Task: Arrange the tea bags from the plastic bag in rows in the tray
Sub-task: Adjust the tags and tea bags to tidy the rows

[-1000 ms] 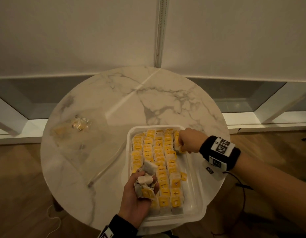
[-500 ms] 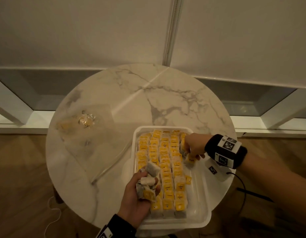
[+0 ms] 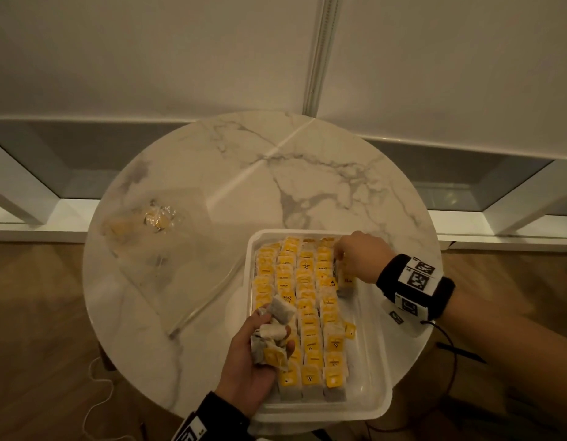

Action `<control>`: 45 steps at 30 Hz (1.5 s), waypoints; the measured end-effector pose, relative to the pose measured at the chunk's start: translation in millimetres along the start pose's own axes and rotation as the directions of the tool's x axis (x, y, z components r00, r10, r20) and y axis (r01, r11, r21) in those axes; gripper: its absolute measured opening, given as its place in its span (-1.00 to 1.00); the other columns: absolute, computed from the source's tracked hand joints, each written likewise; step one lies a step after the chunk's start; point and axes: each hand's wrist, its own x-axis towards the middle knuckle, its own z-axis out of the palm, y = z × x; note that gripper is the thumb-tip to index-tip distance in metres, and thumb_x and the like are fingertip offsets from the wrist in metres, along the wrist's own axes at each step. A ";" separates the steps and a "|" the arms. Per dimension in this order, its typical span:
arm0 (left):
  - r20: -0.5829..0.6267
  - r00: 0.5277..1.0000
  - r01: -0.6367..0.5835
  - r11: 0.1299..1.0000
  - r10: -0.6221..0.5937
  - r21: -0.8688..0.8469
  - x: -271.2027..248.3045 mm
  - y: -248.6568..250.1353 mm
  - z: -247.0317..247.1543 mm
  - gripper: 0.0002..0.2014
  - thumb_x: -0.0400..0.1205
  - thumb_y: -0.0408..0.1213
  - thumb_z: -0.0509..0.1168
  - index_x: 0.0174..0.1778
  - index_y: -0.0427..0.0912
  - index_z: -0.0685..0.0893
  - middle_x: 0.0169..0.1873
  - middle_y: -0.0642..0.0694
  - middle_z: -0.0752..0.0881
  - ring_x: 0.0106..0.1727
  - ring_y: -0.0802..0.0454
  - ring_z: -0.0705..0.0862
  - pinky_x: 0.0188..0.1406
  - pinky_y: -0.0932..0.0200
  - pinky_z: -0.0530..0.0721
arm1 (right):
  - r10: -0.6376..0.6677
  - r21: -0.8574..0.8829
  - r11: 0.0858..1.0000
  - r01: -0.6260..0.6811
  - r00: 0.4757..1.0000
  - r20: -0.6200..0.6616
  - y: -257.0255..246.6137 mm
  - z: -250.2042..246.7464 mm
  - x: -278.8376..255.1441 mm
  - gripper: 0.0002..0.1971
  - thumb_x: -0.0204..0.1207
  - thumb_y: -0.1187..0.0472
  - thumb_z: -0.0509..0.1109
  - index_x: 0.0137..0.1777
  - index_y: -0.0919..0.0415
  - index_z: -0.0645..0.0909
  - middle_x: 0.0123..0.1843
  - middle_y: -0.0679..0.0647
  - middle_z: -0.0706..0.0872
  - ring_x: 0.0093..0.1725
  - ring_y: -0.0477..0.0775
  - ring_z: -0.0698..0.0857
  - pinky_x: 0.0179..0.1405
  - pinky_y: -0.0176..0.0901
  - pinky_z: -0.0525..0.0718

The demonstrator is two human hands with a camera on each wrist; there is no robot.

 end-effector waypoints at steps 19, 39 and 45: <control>0.077 0.997 0.021 0.994 -0.030 0.111 13.7 5.6 -12.7 -0.81 0.48 -0.28 0.31 -0.03 -0.22 0.64 -0.43 -0.19 0.67 -0.50 -0.02 0.69 -0.58 0.11 0.68 | -0.041 0.092 0.995 0.027 0.987 0.158 -27.4 49.9 -27.4 -0.81 0.59 0.38 0.24 0.15 0.30 0.60 0.25 0.27 0.59 0.19 0.25 0.64 0.11 -0.06 0.59; 0.131 0.985 0.089 0.979 -0.114 0.181 25.0 12.0 -19.8 -0.47 0.35 -0.32 0.55 0.24 -0.13 0.58 -0.13 -0.18 0.54 -0.18 -0.10 0.53 -0.28 0.00 0.67 | 0.009 0.381 0.925 -0.016 1.000 0.019 -30.7 21.8 -34.9 -0.78 0.60 0.35 0.18 -0.27 0.14 0.47 -0.11 0.07 0.61 -0.12 0.06 0.57 -0.17 -0.17 0.48; 0.192 0.978 0.030 0.966 -0.081 0.255 23.9 8.6 -6.5 -0.72 0.48 -0.33 0.38 0.11 -0.24 0.61 -0.28 -0.16 0.66 -0.40 0.00 0.63 -0.46 0.10 0.65 | -0.171 0.800 0.582 0.146 0.984 -0.055 -57.2 9.6 -82.0 -0.79 0.62 0.05 0.41 -0.09 0.19 0.72 -0.22 0.11 0.79 -0.29 -0.02 0.73 -0.19 -0.13 0.69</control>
